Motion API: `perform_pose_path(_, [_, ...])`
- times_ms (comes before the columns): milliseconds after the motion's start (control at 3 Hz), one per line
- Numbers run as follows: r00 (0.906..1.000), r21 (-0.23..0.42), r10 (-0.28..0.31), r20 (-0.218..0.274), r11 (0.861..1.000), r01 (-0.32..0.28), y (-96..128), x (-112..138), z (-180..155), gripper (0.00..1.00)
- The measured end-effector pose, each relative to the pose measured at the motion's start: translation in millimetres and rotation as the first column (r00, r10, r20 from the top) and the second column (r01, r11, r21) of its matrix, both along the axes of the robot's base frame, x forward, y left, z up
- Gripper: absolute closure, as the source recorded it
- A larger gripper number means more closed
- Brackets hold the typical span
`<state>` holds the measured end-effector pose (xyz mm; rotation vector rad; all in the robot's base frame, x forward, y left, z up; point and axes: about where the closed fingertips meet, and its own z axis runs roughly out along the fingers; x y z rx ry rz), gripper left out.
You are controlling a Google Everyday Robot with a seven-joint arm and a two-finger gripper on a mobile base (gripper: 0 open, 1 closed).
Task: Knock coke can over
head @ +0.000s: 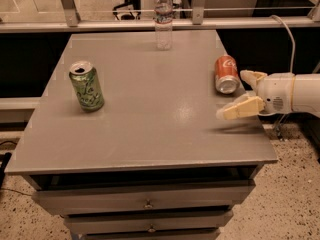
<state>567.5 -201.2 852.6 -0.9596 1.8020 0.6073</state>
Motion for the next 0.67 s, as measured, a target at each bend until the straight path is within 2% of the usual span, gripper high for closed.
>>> perform_pose_path(333, [1.0,0.0,0.0,0.0,1.0,0.0,0,0,0,0.0])
perform_pose_path(667, [0.9997,-0.006,0.002,0.024,1.0,-0.002,-3,1,14,0.0])
